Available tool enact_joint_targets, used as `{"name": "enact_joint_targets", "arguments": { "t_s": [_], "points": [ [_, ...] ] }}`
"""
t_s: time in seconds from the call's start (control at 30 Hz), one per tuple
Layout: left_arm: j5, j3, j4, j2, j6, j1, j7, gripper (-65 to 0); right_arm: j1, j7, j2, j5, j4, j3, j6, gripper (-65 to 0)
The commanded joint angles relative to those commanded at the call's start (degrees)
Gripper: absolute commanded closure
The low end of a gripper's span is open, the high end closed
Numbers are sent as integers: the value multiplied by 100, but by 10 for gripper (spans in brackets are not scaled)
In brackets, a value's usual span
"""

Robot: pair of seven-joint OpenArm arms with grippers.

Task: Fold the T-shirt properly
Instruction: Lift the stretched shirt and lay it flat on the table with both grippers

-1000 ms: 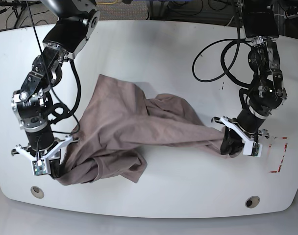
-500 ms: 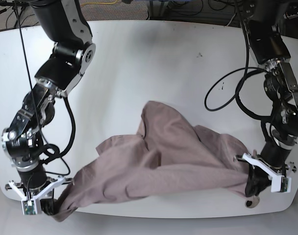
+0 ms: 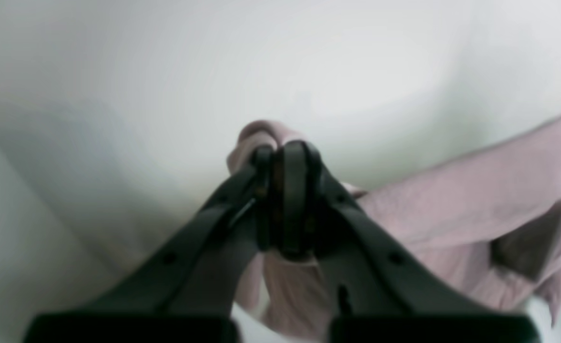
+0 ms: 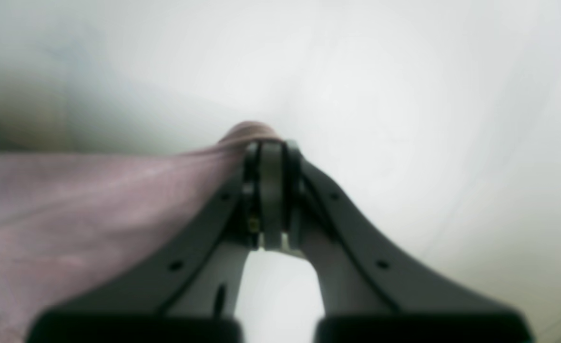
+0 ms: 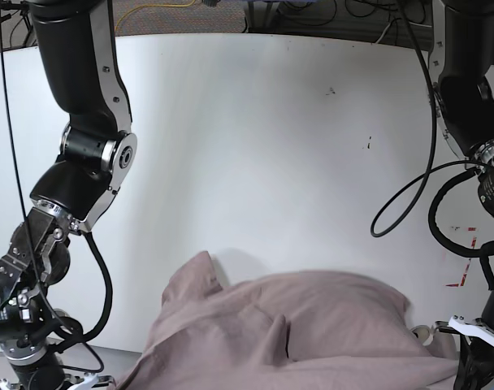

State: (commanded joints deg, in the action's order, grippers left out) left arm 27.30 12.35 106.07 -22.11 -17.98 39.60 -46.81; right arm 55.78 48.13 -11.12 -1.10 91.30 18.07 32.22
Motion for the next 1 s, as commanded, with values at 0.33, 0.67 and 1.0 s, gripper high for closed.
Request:
{"name": "enact_joint_targets", "arguments": {
  "t_s": [0.33, 0.67, 1.0],
  "points": [
    [18, 211, 26, -26, -35, -774, -18, 0, -976, 18, -97, -18, 589, 18, 9, 0],
    [18, 545, 448, 0, -527, -2426, -9, 0, -3226, 0, 35, -62, 1662, 264, 9, 0],
    [0, 1099, 484, 229, -1046, -4202, 9, 0, -5029, 0, 176, -62, 2110, 677, 18, -2]
  ]
}}
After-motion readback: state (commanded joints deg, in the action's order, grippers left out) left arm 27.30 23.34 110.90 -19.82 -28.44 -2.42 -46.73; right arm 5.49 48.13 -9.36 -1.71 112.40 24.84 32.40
